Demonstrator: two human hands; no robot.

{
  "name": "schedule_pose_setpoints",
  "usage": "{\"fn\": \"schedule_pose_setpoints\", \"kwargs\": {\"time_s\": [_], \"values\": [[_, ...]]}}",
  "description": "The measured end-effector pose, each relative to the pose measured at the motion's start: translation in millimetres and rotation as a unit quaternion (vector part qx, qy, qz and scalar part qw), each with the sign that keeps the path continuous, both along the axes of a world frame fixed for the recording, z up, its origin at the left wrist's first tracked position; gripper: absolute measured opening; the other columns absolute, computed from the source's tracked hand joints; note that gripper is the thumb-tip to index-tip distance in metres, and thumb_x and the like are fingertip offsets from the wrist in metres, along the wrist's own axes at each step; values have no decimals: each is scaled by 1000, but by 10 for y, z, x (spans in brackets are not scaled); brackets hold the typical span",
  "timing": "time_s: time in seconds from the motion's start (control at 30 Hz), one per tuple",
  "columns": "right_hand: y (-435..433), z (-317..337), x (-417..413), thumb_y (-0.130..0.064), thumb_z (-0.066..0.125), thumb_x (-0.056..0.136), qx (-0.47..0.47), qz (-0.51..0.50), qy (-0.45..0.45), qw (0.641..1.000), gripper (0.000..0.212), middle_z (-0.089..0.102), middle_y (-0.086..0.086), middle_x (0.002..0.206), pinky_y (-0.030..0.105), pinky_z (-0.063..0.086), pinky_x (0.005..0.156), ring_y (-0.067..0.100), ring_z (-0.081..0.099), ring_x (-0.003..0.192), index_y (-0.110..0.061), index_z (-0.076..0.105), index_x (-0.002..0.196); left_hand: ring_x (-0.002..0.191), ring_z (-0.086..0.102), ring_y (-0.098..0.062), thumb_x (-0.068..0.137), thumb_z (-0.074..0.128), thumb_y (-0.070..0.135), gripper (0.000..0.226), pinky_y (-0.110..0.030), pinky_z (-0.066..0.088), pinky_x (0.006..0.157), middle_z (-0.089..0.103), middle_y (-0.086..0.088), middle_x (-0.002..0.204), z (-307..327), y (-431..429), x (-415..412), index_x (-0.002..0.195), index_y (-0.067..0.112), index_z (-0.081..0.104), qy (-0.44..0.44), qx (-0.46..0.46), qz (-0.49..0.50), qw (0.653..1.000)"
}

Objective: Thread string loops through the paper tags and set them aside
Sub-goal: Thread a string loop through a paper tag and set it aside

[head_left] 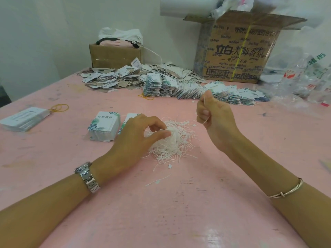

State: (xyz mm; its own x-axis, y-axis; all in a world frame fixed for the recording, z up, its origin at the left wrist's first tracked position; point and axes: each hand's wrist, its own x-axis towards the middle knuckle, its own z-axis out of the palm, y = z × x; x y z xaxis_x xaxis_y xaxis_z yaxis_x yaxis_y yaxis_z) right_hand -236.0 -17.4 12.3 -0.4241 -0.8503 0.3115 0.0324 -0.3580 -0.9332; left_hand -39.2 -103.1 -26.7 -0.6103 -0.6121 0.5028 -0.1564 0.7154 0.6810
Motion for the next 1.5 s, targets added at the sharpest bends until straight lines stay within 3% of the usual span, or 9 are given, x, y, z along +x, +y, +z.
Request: {"fn": "schedule_pose_setpoints", "kwargs": {"time_s": [0.17,0.4,0.5,0.63,0.8,1.0,1.2,1.37,1.5], "values": [[21,32,35,-40,54,88,-3,55,-21,998,28,31,-10,54,16,25,46,7,24,51,-18,43,75,93,54,-7,78,69,50,18,-17,36,80,63,8,86,20,3,7,84,32,69,-16,-8,3,1000],[105,296,-152,-30,47,101,-78,-3,-151,985,25,31,-9,53,13,25,41,4,25,48,-17,50,80,90,49,-1,80,77,36,10,-31,35,79,57,23,76,20,-57,41,81,29,70,-49,-35,45,997],[95,279,-149,-31,48,102,-55,-29,-87,994,25,32,-9,54,14,23,43,5,25,50,-18,52,81,90,52,-5,85,74,34,8,-37,39,86,62,22,84,25,-40,32,91,30,71,-58,-78,36,995],[89,159,-58,-31,58,91,-17,20,30,999,16,37,-11,54,14,27,44,4,29,48,-17,57,84,102,51,-8,81,53,43,41,-33,34,93,58,16,113,59,37,19,119,31,64,-50,-128,16,990],[74,28,38,-35,65,84,38,123,109,986,32,43,-12,53,17,28,46,5,32,46,-17,56,110,97,55,-7,91,62,39,33,-35,37,91,60,17,109,122,128,5,123,29,62,34,-153,11,988],[61,-46,102,-33,66,84,74,159,142,974,27,44,-10,50,16,30,45,6,33,44,-19,48,99,95,54,-8,85,64,44,35,-22,32,92,65,17,102,120,172,-16,113,24,68,28,-132,-22,991],[68,-47,155,-30,67,83,78,149,160,973,19,45,-5,53,18,30,50,10,34,48,-21,52,89,99,53,-5,81,68,44,22,-28,30,96,69,22,91,83,176,-38,95,28,75,26,-105,-20,994],[59,-22,144,-31,64,83,96,141,151,974,22,47,-3,55,22,43,64,14,48,53,-13,52,87,95,55,-5,82,66,45,17,-23,30,94,67,27,86,105,156,-13,89,31,74,52,-108,13,993],[70,-13,130,-38,62,85,162,167,101,967,28,43,-6,58,18,38,47,11,39,47,-14,49,93,89,54,-6,81,64,49,22,-32,33,90,65,26,81,124,139,11,87,30,74,64,-108,43,991]]}}
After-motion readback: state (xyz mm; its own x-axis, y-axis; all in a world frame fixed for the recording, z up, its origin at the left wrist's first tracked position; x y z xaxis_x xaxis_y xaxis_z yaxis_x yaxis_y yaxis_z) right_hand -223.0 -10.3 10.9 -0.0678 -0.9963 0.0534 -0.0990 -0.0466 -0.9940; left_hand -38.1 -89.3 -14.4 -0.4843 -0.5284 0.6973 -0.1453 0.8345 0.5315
